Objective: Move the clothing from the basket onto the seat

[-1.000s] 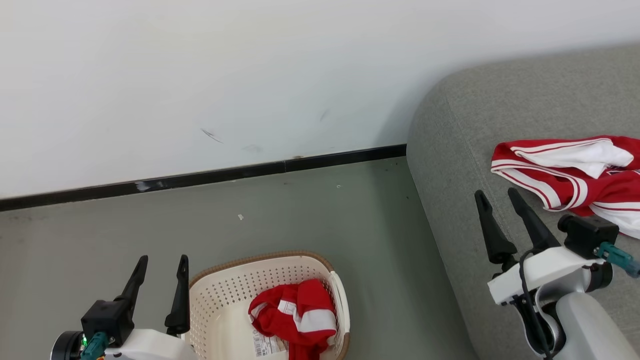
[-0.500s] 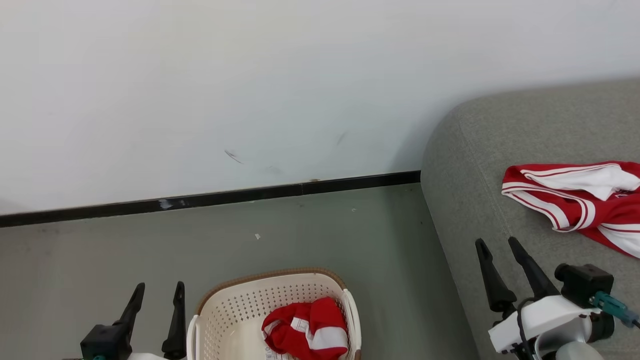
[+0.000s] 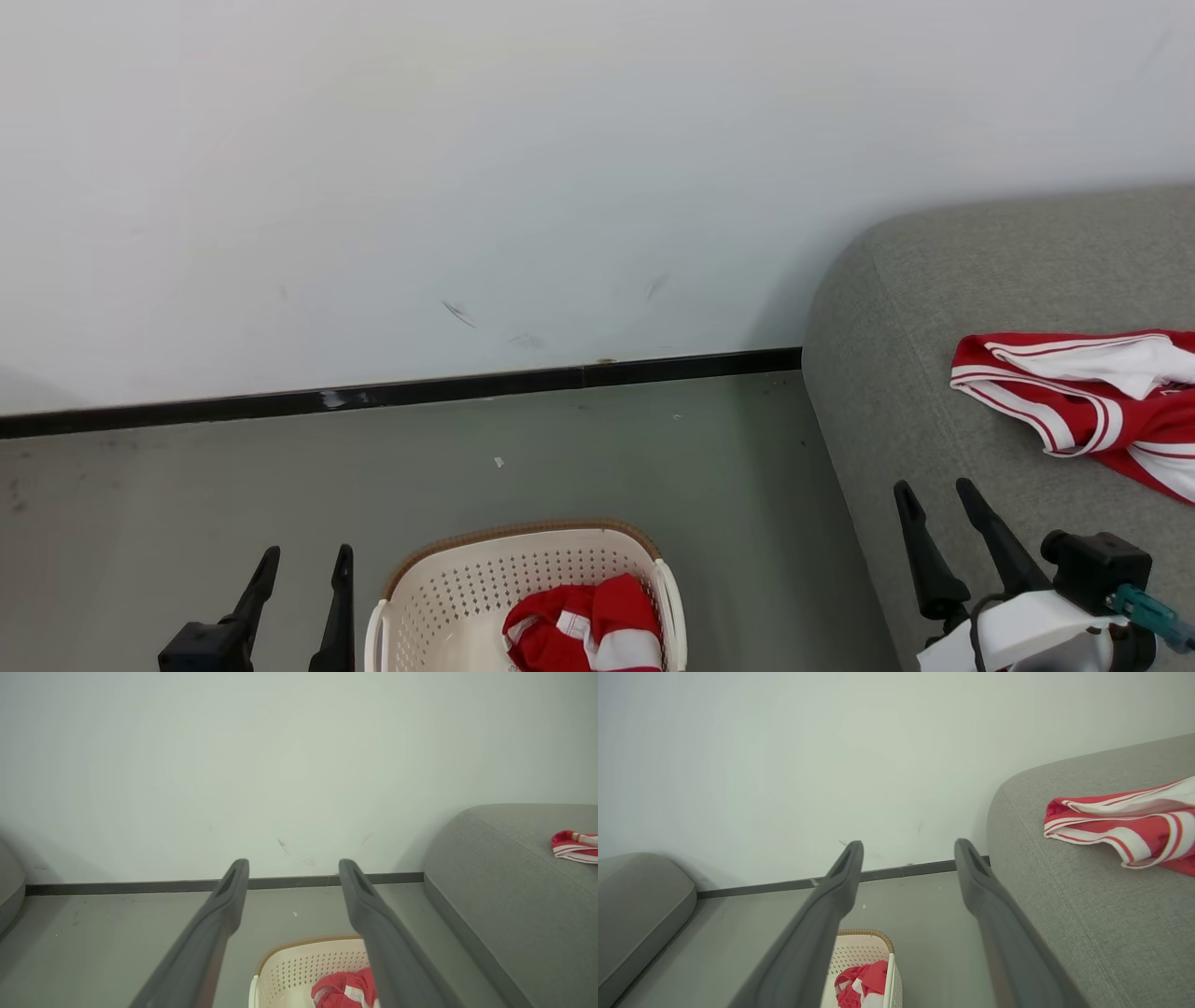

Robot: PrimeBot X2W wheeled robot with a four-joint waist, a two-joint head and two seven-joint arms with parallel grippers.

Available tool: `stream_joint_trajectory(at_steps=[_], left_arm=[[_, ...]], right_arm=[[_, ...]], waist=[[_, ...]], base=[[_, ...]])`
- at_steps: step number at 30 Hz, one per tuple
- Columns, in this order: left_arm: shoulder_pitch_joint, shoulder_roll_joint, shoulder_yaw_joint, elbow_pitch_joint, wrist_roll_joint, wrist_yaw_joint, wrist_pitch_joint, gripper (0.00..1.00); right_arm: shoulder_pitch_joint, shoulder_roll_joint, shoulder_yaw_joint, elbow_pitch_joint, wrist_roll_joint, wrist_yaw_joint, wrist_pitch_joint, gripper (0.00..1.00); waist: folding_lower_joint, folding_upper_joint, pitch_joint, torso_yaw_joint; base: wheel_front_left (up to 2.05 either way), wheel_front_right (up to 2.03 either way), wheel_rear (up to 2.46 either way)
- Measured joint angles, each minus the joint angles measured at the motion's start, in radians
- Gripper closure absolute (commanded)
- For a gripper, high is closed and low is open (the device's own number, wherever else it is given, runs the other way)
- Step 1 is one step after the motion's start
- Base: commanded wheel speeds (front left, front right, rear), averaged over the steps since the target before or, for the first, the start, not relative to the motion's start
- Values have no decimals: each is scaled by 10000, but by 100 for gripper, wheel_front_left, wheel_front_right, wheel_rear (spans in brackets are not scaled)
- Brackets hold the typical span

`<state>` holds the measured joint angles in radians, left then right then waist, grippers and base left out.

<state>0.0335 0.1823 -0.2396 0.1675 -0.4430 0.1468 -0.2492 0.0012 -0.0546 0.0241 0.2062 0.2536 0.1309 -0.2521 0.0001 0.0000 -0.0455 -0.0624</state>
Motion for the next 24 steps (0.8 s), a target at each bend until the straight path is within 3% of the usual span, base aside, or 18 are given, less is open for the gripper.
stream_joint_trajectory(at_steps=[24], left_arm=[[157, 59, 144, -380, 67, -98, -2, 0]], right_arm=[[389, 115, -113, -644, -88, 0, 0, 0]], waist=[[1, 0, 352, 3]], base=[[0, 0, 0]])
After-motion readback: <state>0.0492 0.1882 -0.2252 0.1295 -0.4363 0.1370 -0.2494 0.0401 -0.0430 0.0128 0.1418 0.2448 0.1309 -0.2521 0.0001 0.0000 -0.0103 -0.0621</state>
